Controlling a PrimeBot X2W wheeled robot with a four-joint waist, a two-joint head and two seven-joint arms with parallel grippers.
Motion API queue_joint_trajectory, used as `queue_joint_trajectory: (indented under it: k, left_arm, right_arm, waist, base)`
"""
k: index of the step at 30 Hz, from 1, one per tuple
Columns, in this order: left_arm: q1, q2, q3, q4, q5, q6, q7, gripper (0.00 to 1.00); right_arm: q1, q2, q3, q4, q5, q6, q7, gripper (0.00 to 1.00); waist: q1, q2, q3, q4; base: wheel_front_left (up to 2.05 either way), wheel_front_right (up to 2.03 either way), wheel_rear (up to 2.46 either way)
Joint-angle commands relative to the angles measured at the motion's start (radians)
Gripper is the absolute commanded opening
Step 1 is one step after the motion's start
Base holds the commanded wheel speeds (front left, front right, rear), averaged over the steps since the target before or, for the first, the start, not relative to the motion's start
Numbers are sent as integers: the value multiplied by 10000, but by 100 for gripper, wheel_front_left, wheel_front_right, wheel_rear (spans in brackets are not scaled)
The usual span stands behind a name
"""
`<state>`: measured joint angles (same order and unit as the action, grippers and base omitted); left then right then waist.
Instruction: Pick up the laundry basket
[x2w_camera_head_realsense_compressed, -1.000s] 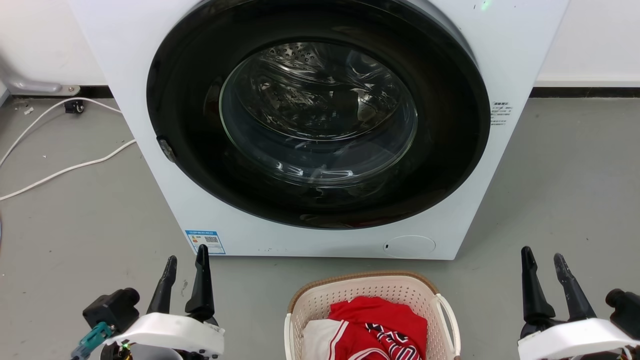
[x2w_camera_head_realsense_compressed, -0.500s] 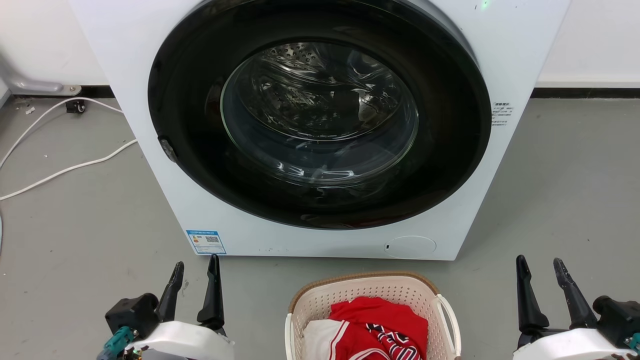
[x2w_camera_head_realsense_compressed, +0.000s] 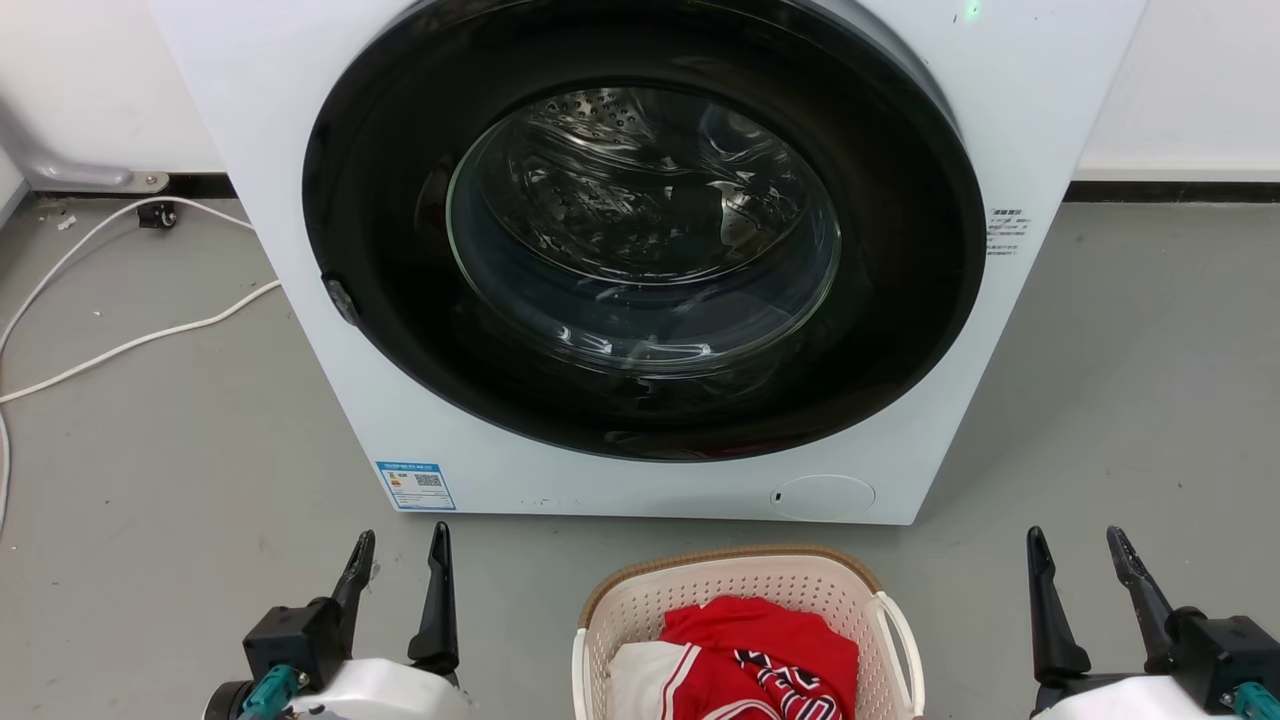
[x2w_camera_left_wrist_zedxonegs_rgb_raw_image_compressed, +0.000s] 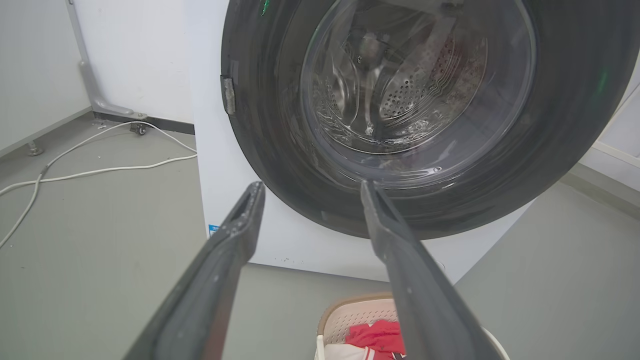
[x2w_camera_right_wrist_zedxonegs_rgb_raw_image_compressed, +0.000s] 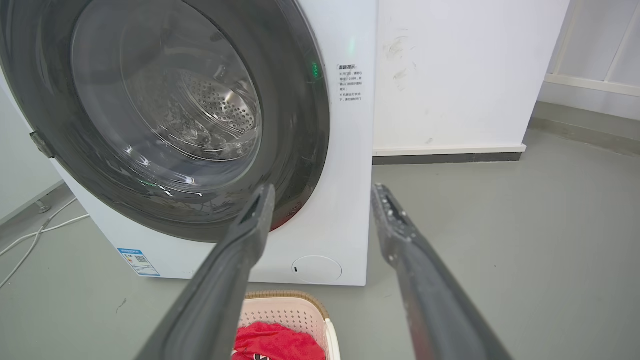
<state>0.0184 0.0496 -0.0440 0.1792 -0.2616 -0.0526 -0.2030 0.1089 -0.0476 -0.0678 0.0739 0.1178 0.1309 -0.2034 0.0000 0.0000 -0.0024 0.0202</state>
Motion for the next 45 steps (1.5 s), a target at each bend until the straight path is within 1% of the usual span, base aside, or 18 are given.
queue_joint_trajectory:
  k: [1,13,30,45]
  left_arm:
    - [88,42,-14,-26,263,39,-94,100]
    - [204,35,-68,-61,1215,93,-339,100]
    - [376,19,-20,-109,2268,160,-648,100]
    - [404,15,-43,-16,2040,218,-628,100]
  right_arm:
    - [127,-39,-1,-87,-297,-3,-92,100]
    - [291,-41,-125,-374,-1153,-3,-340,100]
    - [458,-41,-220,-533,-1846,-5,-642,100]
    - [445,-39,-251,-503,-1613,-3,-625,100]
  waist:
    - [0,0,-6,3]
    - [0,0,-28,22]
    - [0,0,-34,77]
    - [0,0,15,78]
  base:
    - [0,0,0]
    - [0,0,0]
    - [0,0,0]
    - [0,0,0]
